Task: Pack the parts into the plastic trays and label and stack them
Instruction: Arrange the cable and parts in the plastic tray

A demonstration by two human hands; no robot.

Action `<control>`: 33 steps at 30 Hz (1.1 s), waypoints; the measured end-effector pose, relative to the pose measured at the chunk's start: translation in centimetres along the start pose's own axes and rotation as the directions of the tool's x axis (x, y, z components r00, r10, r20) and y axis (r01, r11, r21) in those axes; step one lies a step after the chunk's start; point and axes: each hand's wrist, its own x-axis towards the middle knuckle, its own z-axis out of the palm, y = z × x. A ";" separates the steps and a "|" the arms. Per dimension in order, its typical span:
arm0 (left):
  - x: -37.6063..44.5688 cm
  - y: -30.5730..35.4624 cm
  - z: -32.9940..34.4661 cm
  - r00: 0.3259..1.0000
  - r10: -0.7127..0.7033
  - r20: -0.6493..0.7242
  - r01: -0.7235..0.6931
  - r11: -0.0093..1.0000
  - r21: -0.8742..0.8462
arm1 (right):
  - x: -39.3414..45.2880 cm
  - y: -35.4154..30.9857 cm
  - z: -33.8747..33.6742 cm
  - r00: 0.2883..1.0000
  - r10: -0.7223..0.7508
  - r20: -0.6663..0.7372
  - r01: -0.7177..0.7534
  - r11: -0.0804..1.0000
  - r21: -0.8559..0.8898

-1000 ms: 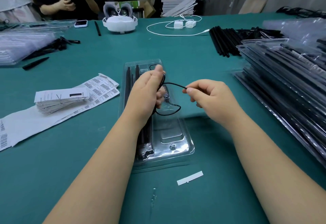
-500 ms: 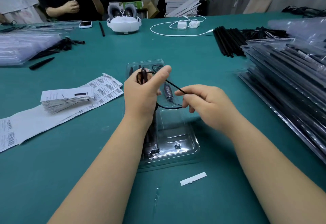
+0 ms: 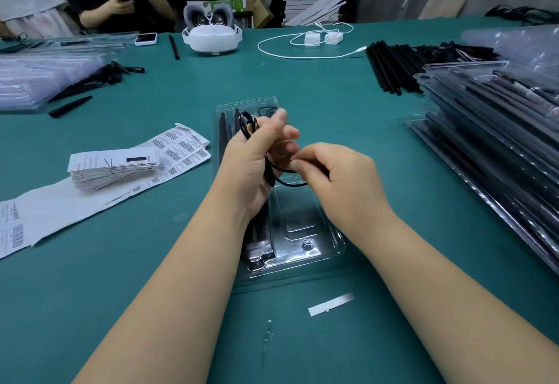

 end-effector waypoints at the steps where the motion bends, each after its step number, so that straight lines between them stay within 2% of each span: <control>1: 0.0 0.0 0.1 1.000 -0.021 -0.023 0.021 1.000 0.003 | 0.1 0.1 0.0 1.000 0.012 -0.002 -0.012 1.000 0.013; 4: 0.3 0.1 0.2 0.988 -0.049 -0.144 0.052 0.998 0.019 | 0.2 0.1 -0.2 0.998 0.008 0.056 -0.010 1.000 0.029; 7: 0.5 0.1 0.1 0.975 -0.030 -0.220 0.027 0.999 -0.020 | 0.6 0.5 -0.8 0.982 -0.007 0.190 0.025 0.995 -0.093; 9: 0.6 0.3 -0.1 0.964 -0.051 -0.262 0.029 0.996 -0.086 | 1.0 1.3 -1.9 0.970 0.082 0.231 -0.063 0.994 -0.090; 11: 0.6 0.5 -0.2 0.957 -0.068 -0.284 0.022 0.987 -0.159 | 1.2 2.0 -3.1 0.930 0.203 0.307 -0.215 0.976 0.008; 13: 0.7 0.7 -0.1 0.957 -0.073 -0.282 0.016 0.980 -0.197 | 1.1 2.0 -3.7 0.890 0.238 0.389 -0.281 0.958 0.057; 16: 0.7 0.6 0.0 0.954 -0.071 -0.292 0.008 0.978 -0.209 | 0.6 1.6 -3.1 0.896 0.162 0.413 -0.192 0.981 0.032; 18: 0.7 0.5 0.0 0.935 -0.065 -0.348 -0.011 0.977 -0.214 | 0.4 1.1 -2.5 0.898 0.123 0.422 -0.133 0.991 -0.005; 21: 0.8 0.3 -0.1 0.897 -0.056 -0.438 -0.045 0.975 -0.217 | 0.5 0.8 -2.6 0.892 0.153 0.426 -0.190 0.981 0.045; 23: 0.8 0.2 -0.2 0.879 -0.063 -0.472 -0.042 0.977 -0.209 | 0.4 0.4 -2.7 0.859 0.162 0.485 -0.214 0.975 0.054; 26: 0.9 0.2 -0.3 0.865 -0.100 -0.491 -0.011 0.976 -0.219 | 0.1 -0.2 -2.1 0.813 0.123 0.568 -0.065 0.990 -0.121; 28: 0.9 0.3 -0.4 0.865 -0.123 -0.486 -0.005 0.967 -0.254 | 0.1 -0.3 -1.8 0.810 0.105 0.577 0.003 0.983 -0.183; 30: 0.9 0.5 -0.5 0.880 -0.145 -0.452 0.011 0.958 -0.287 | 0.3 0.0 -1.9 0.822 0.135 0.553 -0.094 0.990 -0.101; 33: 0.8 0.7 -0.8 0.930 -0.169 -0.326 0.054 0.941 -0.334 | 0.8 0.7 -2.2 0.854 0.278 0.441 -0.349 0.933 0.088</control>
